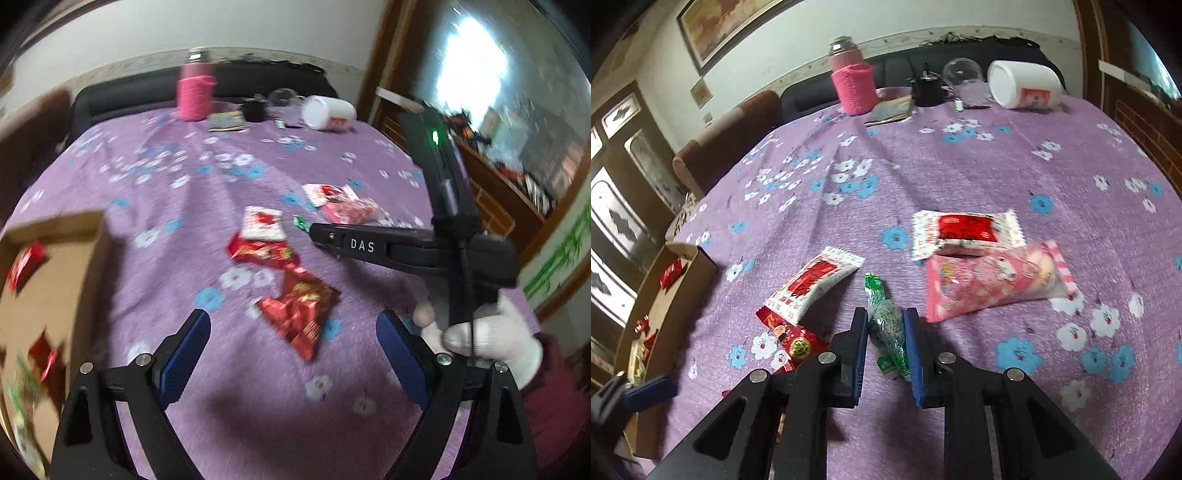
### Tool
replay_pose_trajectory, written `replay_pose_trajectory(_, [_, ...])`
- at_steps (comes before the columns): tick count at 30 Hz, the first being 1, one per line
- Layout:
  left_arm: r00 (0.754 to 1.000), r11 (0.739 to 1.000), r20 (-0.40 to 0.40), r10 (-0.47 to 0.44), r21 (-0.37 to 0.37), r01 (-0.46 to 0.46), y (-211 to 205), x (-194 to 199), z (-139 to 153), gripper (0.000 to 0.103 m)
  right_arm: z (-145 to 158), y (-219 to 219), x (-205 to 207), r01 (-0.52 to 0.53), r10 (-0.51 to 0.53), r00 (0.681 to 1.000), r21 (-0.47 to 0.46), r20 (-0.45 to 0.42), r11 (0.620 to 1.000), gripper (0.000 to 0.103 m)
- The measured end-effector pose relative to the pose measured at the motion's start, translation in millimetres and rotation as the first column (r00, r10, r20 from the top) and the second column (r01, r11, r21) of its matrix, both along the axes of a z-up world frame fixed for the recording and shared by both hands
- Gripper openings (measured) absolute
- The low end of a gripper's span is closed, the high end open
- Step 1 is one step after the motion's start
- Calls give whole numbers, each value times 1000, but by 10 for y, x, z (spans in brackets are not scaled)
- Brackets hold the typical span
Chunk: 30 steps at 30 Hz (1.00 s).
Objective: Organize snacks
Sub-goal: 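Grasp the red gold-lettered packet with the left tool while the right tool grasps a green-wrapped dumpling, then carry both snacks over the cardboard box and release them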
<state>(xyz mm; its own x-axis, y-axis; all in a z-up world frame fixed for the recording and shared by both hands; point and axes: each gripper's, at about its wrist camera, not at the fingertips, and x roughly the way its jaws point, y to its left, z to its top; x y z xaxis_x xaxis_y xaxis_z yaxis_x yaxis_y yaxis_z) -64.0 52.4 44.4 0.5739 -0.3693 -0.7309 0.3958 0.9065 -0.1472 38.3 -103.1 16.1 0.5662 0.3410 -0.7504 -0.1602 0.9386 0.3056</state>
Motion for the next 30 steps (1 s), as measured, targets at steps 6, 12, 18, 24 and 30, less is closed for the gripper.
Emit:
replay_pose_trajectory(6, [997,994,0,-80,76,80,-300,253,-172,90,85,-215,-47,26,-27,1000,100,4,995,21])
replay_pose_trajectory(12, [994,990,-12,-105,93,105,-421,361,-271,90,71,-227,-66,24,-22,1000,129,-14,991,21])
replay_pose_trajectory(18, [992,990,-52,-114,77,118,-415,401,-352,39,80,-224,-64,24,-24,1000,127,-6,992,21])
replay_pose_trajectory(24, [997,994,-20,-78,70,79,-350,328,-264,38,79,-227,-83,29,-29,1000,125,0,992,21])
replay_pose_trajectory(30, [999,999,28,-32,6,32,-131,136,11,38,128,-205,-139,13,-17,999,133,33,991,21])
